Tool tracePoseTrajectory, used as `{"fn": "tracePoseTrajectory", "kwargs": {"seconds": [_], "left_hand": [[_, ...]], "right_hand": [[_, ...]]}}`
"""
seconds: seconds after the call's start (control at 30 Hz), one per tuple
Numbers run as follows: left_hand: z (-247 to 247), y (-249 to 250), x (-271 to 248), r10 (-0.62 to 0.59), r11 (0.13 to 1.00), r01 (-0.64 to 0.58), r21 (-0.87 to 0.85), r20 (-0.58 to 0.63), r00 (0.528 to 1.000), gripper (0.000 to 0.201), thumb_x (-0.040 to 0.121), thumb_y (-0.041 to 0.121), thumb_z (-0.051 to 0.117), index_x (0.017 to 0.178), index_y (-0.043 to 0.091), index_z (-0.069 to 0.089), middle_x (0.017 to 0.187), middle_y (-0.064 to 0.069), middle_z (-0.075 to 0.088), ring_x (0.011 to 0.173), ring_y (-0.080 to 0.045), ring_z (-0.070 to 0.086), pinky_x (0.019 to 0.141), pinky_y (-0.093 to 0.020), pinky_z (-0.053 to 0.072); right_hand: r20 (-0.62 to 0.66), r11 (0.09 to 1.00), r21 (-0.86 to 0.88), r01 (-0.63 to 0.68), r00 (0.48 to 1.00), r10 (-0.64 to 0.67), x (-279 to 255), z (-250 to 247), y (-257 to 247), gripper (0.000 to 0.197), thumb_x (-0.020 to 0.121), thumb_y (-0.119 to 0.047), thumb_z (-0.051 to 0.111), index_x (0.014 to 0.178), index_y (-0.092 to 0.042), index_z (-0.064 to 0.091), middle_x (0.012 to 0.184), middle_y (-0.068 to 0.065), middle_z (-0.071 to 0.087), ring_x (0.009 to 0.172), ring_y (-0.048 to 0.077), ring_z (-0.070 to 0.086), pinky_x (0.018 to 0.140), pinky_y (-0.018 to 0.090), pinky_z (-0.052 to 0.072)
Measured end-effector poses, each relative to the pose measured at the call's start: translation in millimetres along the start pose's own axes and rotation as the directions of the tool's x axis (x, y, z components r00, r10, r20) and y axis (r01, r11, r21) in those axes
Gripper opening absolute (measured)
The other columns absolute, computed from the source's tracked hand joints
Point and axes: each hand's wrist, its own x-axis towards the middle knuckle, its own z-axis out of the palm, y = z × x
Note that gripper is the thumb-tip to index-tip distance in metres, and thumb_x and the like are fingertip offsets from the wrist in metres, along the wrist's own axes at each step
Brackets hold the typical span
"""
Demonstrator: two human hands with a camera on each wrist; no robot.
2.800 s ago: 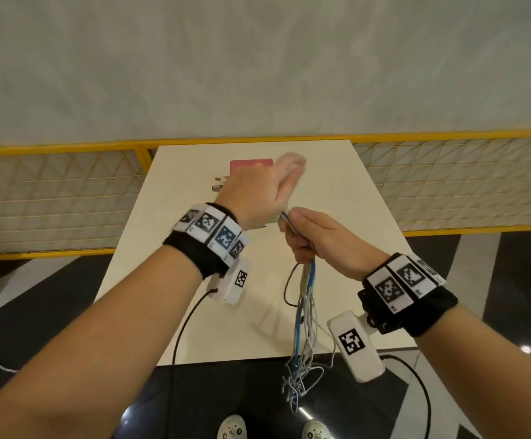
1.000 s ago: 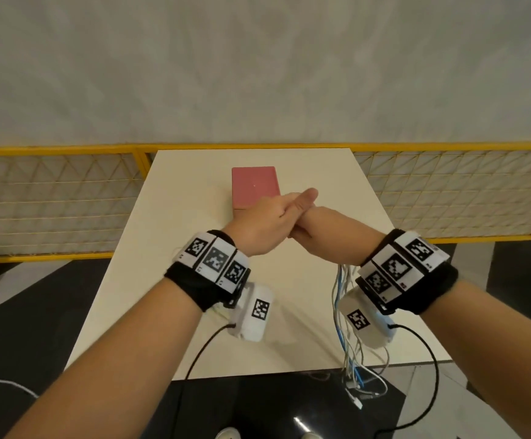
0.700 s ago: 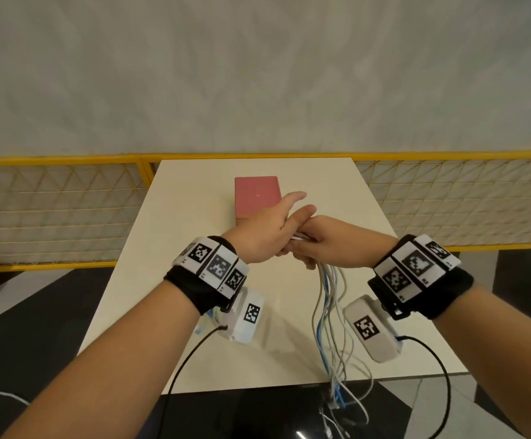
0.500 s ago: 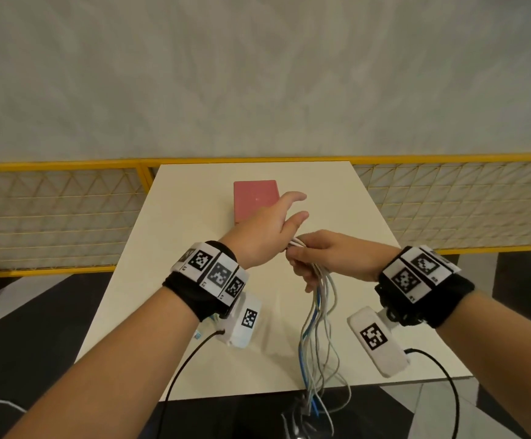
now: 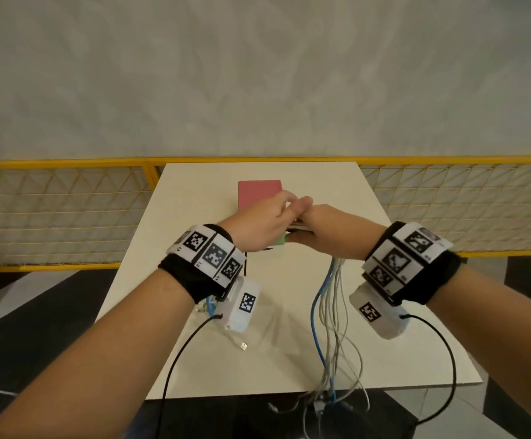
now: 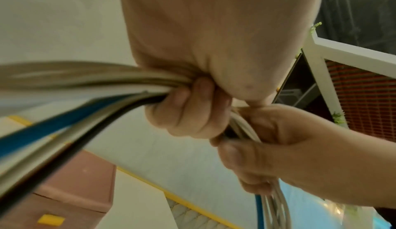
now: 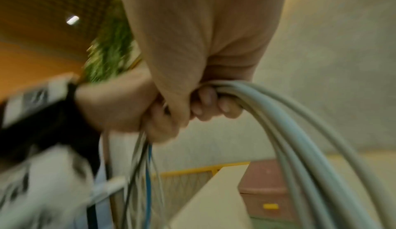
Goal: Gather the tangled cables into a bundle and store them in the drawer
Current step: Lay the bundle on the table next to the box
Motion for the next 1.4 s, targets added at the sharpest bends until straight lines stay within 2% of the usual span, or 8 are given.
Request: {"fn": "tracePoseTrajectory", "kwargs": {"seconds": [0.07,0.23,0.4,0.53,0.93,1.03,1.17,1.4], "left_hand": [[-3,-5,-4,0.019,0.999,-0.019,0.041,0.001,1.0,0.059,0.093,0.059,0.045,0.137,0.02,0.047,0.116,0.001,0.062,0.101,-0.012,0.06,0.085,-0.028,0.049],[-5,-8,-8,0.057,0.958,-0.08,0.275,0.09,0.994,0.032,0.099,0.04,0.051,0.088,0.013,0.065,0.071,0.0,0.059,0.062,-0.017,0.053,0.058,-0.027,0.038],[-19,5,-10,0.138,0.989,-0.125,0.079,-0.197,0.971,0.03,0.102,0.032,0.047,0.093,0.009,0.066,0.08,-0.003,0.063,0.075,-0.017,0.056,0.067,-0.027,0.041],[-27,16,-11,0.159,0.983,-0.183,-0.025,-0.383,0.91,0.03,0.102,0.036,0.047,0.081,0.019,0.059,0.067,0.004,0.055,0.062,-0.01,0.051,0.06,-0.024,0.036],[-68,31,-19,0.105,0.907,-0.34,-0.249,-0.649,0.753,0.029,0.1,0.041,0.046,0.076,0.027,0.055,0.053,0.006,0.032,0.044,-0.011,0.028,0.047,-0.027,0.024],[-81,33,-24,0.132,0.893,-0.382,-0.238,-0.674,0.727,0.029,0.098,0.044,0.047,0.076,0.028,0.055,0.053,0.004,0.031,0.044,-0.012,0.028,0.047,-0.028,0.024],[-81,32,-27,0.173,0.925,-0.352,-0.143,-0.665,0.726,0.028,0.1,0.04,0.047,0.075,0.029,0.055,0.052,0.01,0.036,0.046,-0.01,0.031,0.048,-0.026,0.028],[-84,16,-29,0.118,0.924,-0.326,-0.199,-0.662,0.74,0.029,0.102,0.038,0.045,0.077,0.026,0.054,0.052,0.008,0.033,0.044,-0.008,0.03,0.047,-0.025,0.026]], "right_hand": [[-0.012,0.977,0.211,-0.033,0.999,0.037,-2,-12,9,0.022,0.09,-0.019,0.061,0.11,-0.012,0.055,0.089,-0.005,0.058,0.081,0.015,0.054,0.064,0.011,0.039],[-0.133,0.994,0.112,0.0,0.991,0.015,2,-12,22,0.014,0.089,-0.016,0.062,0.1,-0.008,0.06,0.074,-0.009,0.051,0.068,0.012,0.048,0.058,0.009,0.036],[-0.425,0.9,0.427,0.087,0.898,0.115,2,17,18,0.007,0.098,-0.017,0.047,0.104,-0.017,0.044,0.074,-0.014,0.048,0.059,0.002,0.052,0.06,0.012,0.044],[-0.373,0.767,0.625,0.147,0.919,0.128,-2,46,18,0.007,0.101,-0.017,0.034,0.097,-0.023,0.033,0.073,0.0,0.047,0.06,0.023,0.058,0.064,0.041,0.052],[-0.018,0.886,0.447,-0.125,0.989,0.149,-4,105,53,0.011,0.101,-0.022,0.032,0.098,-0.012,0.035,0.092,0.009,0.053,0.079,0.018,0.054,0.074,0.035,0.046],[0.052,0.903,0.366,-0.227,0.973,0.224,-8,120,68,0.012,0.1,-0.02,0.036,0.09,-0.014,0.036,0.083,0.007,0.044,0.069,0.021,0.042,0.071,0.042,0.04],[-0.001,0.942,0.065,-0.331,0.943,0.331,2,116,81,0.028,0.1,-0.023,0.039,0.111,0.0,0.05,0.115,0.015,0.044,0.101,0.033,0.048,0.087,0.043,0.043],[0.092,0.67,0.481,-0.566,0.792,0.604,29,55,100,0.019,0.087,-0.002,0.061,0.104,-0.001,0.053,0.104,0.013,0.061,0.083,0.024,0.059,0.065,0.026,0.054]]}}
